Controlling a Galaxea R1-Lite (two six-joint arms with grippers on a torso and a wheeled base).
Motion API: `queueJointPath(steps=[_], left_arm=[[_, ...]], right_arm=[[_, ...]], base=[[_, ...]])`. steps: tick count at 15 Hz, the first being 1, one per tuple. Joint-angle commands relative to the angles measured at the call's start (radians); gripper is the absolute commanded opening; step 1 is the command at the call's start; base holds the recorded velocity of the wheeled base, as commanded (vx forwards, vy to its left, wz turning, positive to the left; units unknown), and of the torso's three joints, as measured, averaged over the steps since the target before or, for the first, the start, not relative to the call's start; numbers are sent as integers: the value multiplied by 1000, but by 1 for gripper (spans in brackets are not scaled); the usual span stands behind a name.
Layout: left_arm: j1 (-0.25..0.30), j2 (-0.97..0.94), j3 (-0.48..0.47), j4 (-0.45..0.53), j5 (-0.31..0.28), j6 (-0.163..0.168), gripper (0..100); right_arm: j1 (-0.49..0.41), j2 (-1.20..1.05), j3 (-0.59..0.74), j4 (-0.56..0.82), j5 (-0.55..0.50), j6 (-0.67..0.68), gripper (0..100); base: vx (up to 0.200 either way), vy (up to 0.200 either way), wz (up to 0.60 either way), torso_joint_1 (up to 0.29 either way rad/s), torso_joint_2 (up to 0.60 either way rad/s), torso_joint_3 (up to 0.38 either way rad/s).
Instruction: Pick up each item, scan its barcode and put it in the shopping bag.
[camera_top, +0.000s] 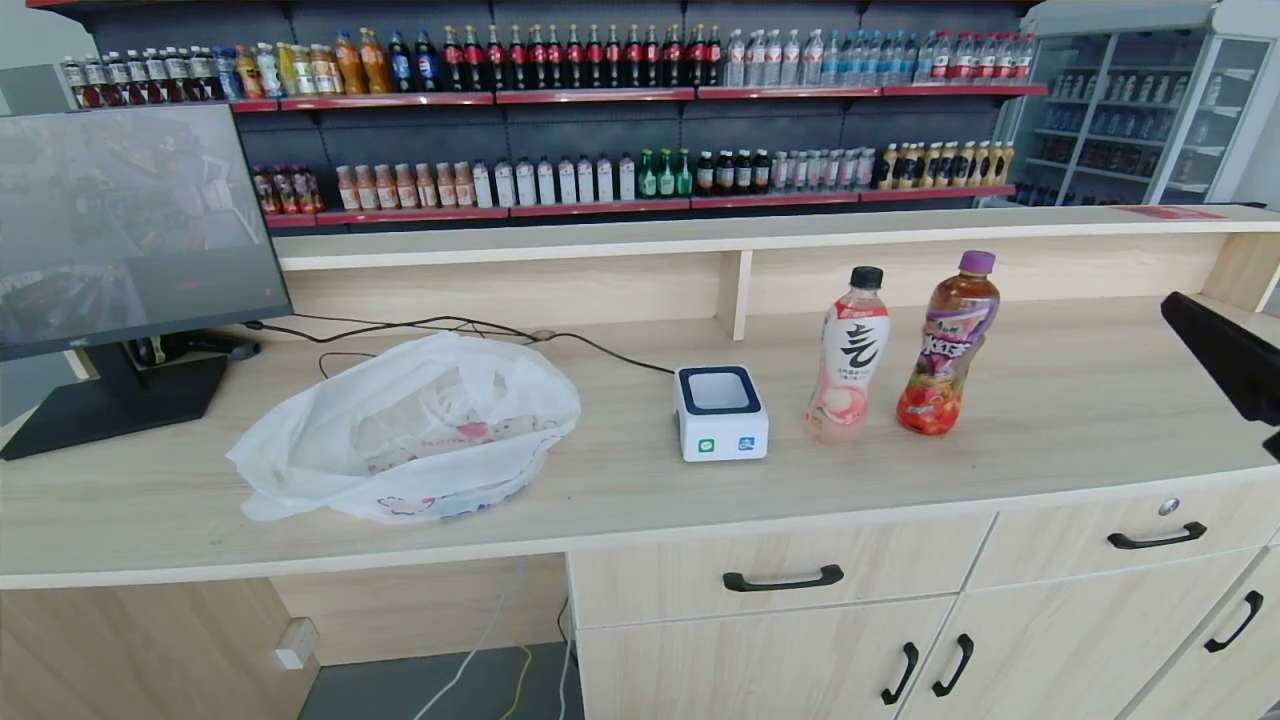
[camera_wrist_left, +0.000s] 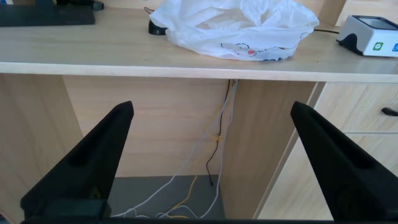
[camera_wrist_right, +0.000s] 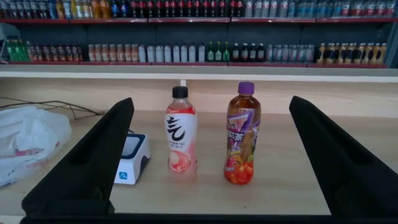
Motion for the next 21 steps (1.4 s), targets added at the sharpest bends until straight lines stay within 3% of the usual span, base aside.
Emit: queueJointPath(steps=[1,4,8,21], left_arm=[[0,0,0,0,0,0,100],[0,0,0,0,0,0,100],[0,0,0,0,0,0,100],[0,0,0,0,0,-2,100]], right_arm=[[55,293,-57,-179,0,-1,100],[148,431,-92,-310,-1,-14,100],[165,530,-80,-433,-27,-20,100],[165,699,-111,-445,-30,-6,100]], base=[[0,0,0,0,0,0],[0,0,0,0,0,0],[0,0,0,0,0,0],[0,0,0,0,0,0]])
